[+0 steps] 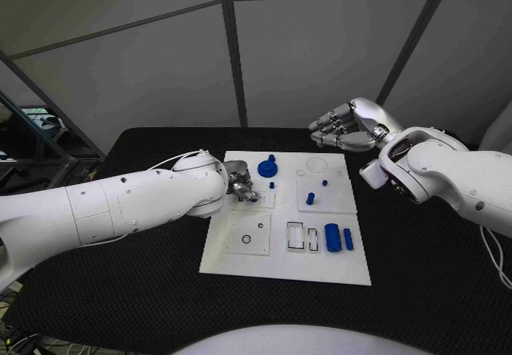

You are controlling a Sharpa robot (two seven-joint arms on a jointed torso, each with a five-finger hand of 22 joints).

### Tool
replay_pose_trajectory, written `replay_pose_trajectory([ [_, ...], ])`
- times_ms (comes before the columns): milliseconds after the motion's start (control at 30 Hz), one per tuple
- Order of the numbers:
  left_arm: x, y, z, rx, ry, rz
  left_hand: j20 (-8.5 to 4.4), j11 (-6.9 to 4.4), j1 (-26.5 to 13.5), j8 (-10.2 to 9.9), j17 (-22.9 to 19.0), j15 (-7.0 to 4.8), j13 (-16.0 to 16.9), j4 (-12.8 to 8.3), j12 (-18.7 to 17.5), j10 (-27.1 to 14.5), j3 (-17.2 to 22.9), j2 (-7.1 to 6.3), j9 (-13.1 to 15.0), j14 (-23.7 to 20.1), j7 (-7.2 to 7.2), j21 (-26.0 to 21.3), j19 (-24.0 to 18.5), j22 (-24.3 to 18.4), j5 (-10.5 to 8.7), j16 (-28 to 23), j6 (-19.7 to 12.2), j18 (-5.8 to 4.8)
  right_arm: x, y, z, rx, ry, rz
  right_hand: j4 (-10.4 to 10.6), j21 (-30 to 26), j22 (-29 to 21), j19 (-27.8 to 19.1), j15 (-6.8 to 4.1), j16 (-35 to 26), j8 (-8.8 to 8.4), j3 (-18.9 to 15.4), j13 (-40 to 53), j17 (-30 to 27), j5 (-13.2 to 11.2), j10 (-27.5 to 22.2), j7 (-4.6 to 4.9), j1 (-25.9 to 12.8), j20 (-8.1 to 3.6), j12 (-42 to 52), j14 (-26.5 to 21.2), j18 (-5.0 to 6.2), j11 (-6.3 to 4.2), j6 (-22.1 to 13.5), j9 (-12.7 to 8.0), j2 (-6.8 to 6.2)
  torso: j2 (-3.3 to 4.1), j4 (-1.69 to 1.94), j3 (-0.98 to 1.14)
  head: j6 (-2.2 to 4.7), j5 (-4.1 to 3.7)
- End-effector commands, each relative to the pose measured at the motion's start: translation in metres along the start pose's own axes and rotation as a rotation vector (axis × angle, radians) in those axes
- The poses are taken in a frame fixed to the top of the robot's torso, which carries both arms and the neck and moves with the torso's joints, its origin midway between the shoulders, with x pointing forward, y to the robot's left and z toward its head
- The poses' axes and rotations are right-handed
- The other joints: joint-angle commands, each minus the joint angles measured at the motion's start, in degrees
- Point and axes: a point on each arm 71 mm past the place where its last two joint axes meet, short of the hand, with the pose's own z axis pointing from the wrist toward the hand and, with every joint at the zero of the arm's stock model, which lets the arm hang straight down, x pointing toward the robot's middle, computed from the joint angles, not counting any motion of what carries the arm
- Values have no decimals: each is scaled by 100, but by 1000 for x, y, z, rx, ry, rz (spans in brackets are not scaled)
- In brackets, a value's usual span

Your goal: Assemble the parts on the task board

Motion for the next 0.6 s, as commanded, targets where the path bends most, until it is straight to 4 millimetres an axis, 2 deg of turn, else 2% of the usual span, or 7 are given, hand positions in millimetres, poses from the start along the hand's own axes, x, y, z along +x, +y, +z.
replay_pose_trajectory([
  [33, 5, 0, 0, -7, 34, -7, 16, 0, 35, 16, 1501, -28, -3, -597, 12, 42, 638, 111, 1, 603, 1, 25, 37, 379, 22, 30, 46, -114, 0, 1, 1, -10, 6, 0, -4, -40, -6, 53, 2, -21, 7, 27, -8, -7, 19, 13, 3, -5, 6, 22, 40, 21, 4, 30, 4, -2, -1, 2, 3, -18, 1],
  [300, 3, 3, 1, -15, 50, -2, 16, 0, 37, 19, 1505, -29, 12, -601, 24, 50, 646, 123, 3, 604, 1, 29, 40, 384, 21, 33, 47, -115, 1, 1, 1, -9, 8, 0, -18, -46, -10, 58, 0, -23, 8, 38, -8, -9, 20, 13, 3, 11, 3, 23, 41, 22, 3, 31, 4, -2, -4, -2, 4, -29, 3],
  [600, -1, 3, 1, -18, 60, -15, 15, -1, -66, 40, 1507, -27, 30, -562, 47, 82, 653, 201, 5, 604, -5, 39, 51, 406, 22, 35, 94, -120, 1, 0, 2, -6, 10, 0, -27, -48, -12, 61, 0, -25, 8, 43, -8, -10, 22, 13, 3, 20, 2, 23, 42, 22, 2, 31, 5, -3, -3, 0, 2, -31, 5],
])
